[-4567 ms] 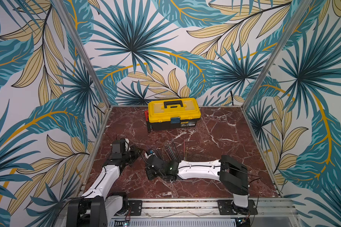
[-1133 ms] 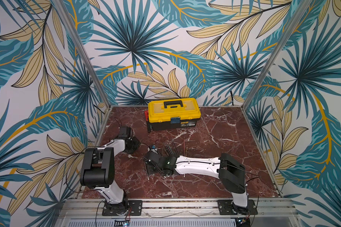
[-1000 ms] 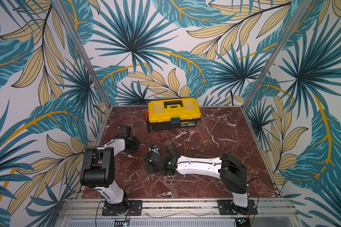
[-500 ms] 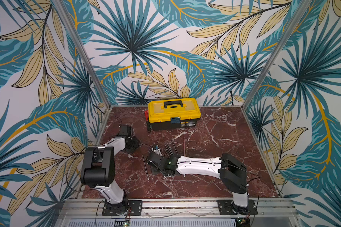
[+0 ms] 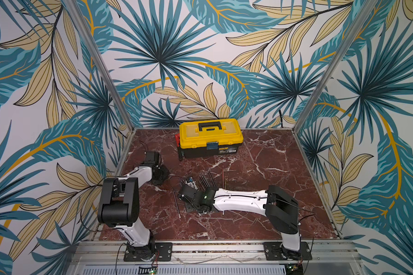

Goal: Remove the protective cover of the pencils
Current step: Place the protective sleeve at the center of the board.

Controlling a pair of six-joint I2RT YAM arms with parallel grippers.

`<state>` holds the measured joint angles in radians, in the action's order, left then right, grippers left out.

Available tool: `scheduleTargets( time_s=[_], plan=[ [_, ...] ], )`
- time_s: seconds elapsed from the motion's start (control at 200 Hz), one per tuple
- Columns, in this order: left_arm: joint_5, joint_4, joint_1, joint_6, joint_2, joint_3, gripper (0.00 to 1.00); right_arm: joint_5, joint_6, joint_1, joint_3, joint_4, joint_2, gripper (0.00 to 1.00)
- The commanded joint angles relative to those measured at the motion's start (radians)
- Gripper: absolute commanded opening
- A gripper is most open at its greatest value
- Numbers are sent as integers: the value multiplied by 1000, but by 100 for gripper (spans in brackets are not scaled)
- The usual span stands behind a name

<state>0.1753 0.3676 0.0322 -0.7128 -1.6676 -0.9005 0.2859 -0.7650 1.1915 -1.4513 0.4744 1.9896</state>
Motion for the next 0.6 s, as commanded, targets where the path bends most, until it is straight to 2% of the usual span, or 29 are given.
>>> scheduleTargets(
  time_s=[0.0, 0.365, 0.596],
  plan=[
    [-19, 11, -5, 15, -1, -34, 15, -9, 19, -1, -1, 34, 27, 34],
    [-21, 10, -5, 12, 13, -30, 15, -28, 26, -2, -32, 62, 60, 33],
    [-18, 10, -5, 13, 13, -31, 16, -42, 28, -2, -35, 65, 70, 25]
  ],
)
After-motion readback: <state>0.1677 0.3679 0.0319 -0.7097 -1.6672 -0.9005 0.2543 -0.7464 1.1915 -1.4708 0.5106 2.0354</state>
